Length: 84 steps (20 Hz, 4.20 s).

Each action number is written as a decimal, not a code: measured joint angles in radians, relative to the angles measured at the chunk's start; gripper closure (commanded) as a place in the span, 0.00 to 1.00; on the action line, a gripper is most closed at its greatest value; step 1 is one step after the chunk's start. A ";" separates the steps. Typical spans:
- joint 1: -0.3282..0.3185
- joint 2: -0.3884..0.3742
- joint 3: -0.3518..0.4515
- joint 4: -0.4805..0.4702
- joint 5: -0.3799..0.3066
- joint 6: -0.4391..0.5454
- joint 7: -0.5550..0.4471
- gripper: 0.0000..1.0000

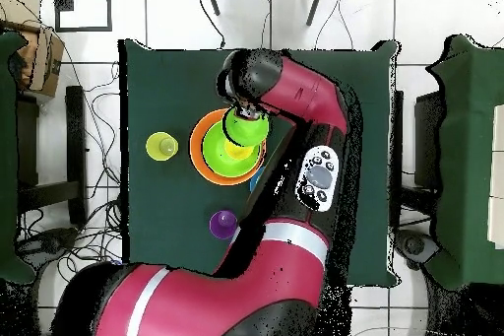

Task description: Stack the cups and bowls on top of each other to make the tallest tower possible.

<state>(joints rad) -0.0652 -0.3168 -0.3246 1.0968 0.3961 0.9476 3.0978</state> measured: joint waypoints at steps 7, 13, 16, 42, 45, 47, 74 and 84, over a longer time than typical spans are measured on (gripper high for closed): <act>-0.004 -0.014 0.027 0.026 0.020 0.000 0.000 1.00; -0.016 -0.022 0.074 0.084 0.057 0.000 0.000 1.00; -0.024 -0.025 0.095 0.111 0.064 0.000 0.000 1.00; -0.057 -0.169 0.145 0.195 0.064 0.162 0.000 1.00; -0.057 -0.178 0.145 0.195 0.064 0.162 0.000 1.00; -0.057 -0.179 0.144 0.195 0.063 0.162 0.000 1.00; -0.051 -0.131 0.132 0.195 -0.022 0.115 0.000 1.00; -0.054 -0.144 0.126 0.195 -0.042 0.115 0.000 1.00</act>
<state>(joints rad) -0.1194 -0.4604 -0.1981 1.2918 0.3537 1.0628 3.0978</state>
